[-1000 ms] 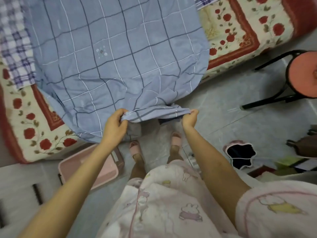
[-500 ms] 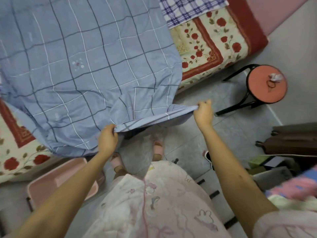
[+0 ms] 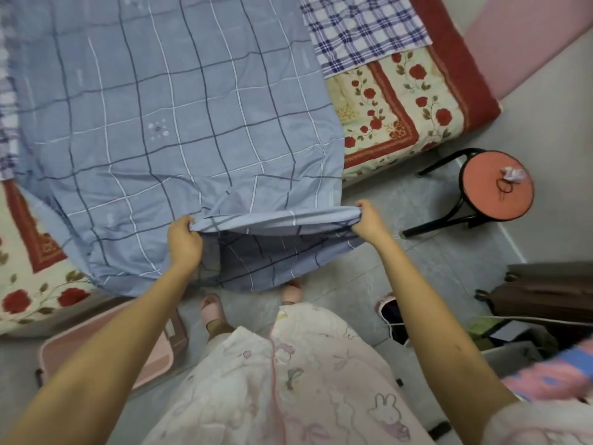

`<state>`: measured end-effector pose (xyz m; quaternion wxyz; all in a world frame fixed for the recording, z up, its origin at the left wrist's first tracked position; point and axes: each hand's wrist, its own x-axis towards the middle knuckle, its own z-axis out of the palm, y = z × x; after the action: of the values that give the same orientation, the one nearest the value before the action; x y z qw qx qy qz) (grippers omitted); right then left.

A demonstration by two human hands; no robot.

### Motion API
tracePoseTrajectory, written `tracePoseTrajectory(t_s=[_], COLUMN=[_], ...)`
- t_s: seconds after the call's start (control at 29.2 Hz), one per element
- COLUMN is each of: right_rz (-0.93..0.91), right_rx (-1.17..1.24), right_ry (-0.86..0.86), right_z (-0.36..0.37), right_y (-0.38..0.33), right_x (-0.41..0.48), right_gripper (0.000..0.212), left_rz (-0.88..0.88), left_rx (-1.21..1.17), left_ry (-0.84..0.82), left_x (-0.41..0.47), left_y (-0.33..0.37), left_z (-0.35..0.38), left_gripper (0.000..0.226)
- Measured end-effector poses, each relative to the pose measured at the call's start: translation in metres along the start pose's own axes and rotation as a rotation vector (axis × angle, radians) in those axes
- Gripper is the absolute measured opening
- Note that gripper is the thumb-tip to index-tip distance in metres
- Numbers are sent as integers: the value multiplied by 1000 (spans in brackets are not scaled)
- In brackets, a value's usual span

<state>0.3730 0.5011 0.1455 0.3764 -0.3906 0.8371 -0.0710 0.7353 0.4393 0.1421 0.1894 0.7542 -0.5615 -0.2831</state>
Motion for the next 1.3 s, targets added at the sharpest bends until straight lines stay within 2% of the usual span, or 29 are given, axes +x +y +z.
tracePoseTrajectory(t_s=[0.07,0.1,0.21,0.27,0.34,0.38,0.45,0.51,0.55,0.62,0.69,0.79,0.86,0.93,0.96,0.99,1.03,1.1,1.13,1.23,1.27,1.3], right_rz=[7,20,56,49,-49,-83,-112,-157,-185,-234,-282,-356,-392,-412,-419,-422,-426,-425,-424,-445,-452,-463], right_rx=[-166,-173,148,344,295,263,210,161,133,98,113,182,212,235,241,245,256,301,319,340,344,340], right_ry=[124,208,411,426,316,251,157,143,150,175,209,247,237,236,243,256,266,264,246,141,111,79], right_z=[-4,-7,-12,-17,-23,-26,-35,-43,-48,-56,-62,-70,-78,-85,-88,-91,-93,-96,-98,-100,-101,-102], right_y=[3,4,1,-5,-8,-11,-24,-40,-49,-72,-92,-109,-113,-113,-114,-113,-114,-111,-107,-98,-98,-99], right_x=[-4,-8,-17,-21,-24,-27,-33,-38,-42,-51,-63,-72,-77,-81,-85,-88,-91,-95,-98,-103,-105,-106], right_gripper=[40,36,26,27,32,36,44,49,48,46,48,47,44,40,38,36,34,30,28,23,20,19], left_rz=[14,40,93,33,-143,-291,-695,-1096,-1220,-1326,-1402,-1411,-1360,-1284,-1190,-1024,-937,-790,-733,-694,-762,-872], left_rx=[56,90,188,242,227,172,-106,-536,-744,-1103,-1311,-1445,-1597,-1690,-1636,-1469,-1260,-949,-861,-713,-741,-926], left_ry=[-25,-50,-141,-227,-315,-342,-392,-475,-555,-660,-667,-702,-698,-585,-535,-539,-575,-501,-503,-605,-573,-536], left_x=[0,-3,-18,-28,-38,-44,-59,-78,-90,-108,-118,-119,-113,-105,-102,-99,-95,-94,-94,-94,-92,-94], left_y=[-15,-23,-43,-50,-54,-54,-37,-6,14,50,78,108,131,142,143,139,139,126,119,113,112,108], left_z=[-1,2,15,30,51,63,79,93,100,107,108,107,100,93,91,89,82,81,82,75,72,67], left_gripper=[36,34,29,30,32,36,47,55,59,69,82,89,76,53,41,28,19,11,15,25,22,18])
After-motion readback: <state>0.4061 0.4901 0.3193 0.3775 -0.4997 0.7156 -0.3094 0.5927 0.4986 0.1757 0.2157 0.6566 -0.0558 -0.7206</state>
